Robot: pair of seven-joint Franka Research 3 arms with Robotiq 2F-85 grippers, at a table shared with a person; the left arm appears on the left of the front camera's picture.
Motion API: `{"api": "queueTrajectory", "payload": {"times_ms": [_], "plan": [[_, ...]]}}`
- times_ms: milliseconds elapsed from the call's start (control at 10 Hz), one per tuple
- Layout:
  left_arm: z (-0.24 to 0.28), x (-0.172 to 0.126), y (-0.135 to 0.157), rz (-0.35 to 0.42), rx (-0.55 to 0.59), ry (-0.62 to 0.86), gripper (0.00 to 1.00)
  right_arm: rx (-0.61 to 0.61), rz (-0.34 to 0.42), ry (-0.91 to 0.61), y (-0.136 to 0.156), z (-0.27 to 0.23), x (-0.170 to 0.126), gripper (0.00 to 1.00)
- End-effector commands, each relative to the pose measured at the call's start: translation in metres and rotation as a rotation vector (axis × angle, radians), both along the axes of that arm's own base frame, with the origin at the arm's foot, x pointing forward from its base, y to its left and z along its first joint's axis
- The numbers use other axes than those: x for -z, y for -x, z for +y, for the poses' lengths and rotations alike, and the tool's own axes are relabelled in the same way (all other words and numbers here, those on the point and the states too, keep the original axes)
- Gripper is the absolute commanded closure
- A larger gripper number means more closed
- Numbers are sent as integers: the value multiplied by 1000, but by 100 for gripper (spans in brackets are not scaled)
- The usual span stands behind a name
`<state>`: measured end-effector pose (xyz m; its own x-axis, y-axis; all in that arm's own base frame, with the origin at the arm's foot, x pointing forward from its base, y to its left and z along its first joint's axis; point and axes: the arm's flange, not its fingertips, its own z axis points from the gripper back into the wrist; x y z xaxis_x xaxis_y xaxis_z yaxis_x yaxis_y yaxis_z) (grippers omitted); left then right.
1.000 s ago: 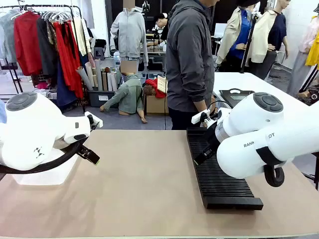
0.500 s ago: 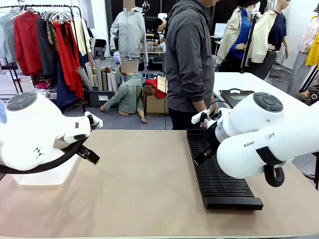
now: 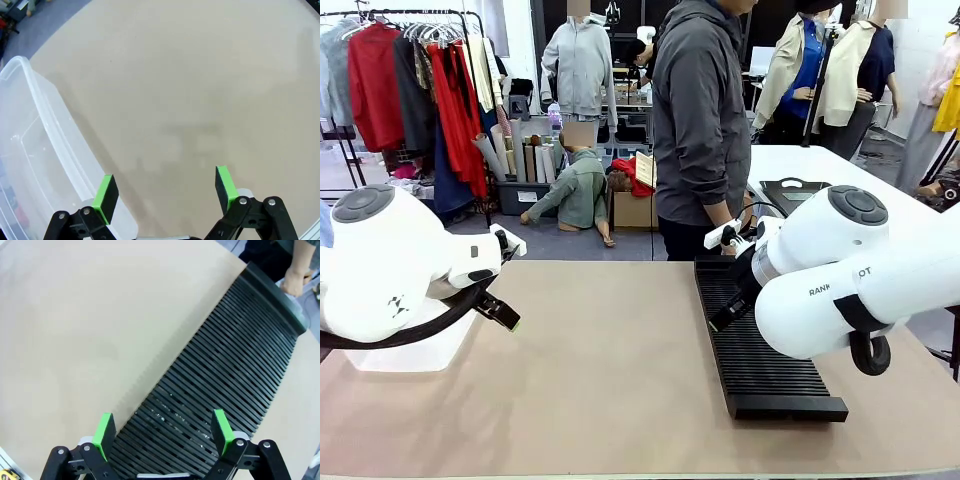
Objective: Sort PCBs into racks and boxes based on the side picked up.
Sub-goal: Pick up the Blank PCB handed by the Human.
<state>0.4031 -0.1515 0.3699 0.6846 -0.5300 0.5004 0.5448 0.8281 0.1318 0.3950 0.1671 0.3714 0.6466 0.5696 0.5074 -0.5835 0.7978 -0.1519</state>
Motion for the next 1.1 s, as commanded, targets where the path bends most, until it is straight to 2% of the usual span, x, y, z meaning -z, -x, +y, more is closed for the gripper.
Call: {"api": "queueTrajectory", "payload": {"times_ms": [0,100,300,500,700,800,900,1000], "plan": [[0,-6,-1,6,6,22,0,-11,4,-27,1,-1,-7,0],[1,-14,-2,24,13,37,0,-17,12,-53,2,-1,-18,0],[6,-43,-6,55,-4,65,0,13,75,-90,-4,-2,-47,0],[16,-79,-17,127,-19,81,0,32,134,-129,-18,-11,-79,0],[24,-110,-27,204,22,135,0,51,272,-146,-37,-24,-106,0],[27,-120,-33,290,63,182,0,11,327,-169,-49,-34,-116,0],[30,-126,-39,335,74,215,0,18,390,-200,-60,-45,-122,0],[33,-129,-42,369,81,257,0,21,405,-255,-63,-53,-125,0]]}}
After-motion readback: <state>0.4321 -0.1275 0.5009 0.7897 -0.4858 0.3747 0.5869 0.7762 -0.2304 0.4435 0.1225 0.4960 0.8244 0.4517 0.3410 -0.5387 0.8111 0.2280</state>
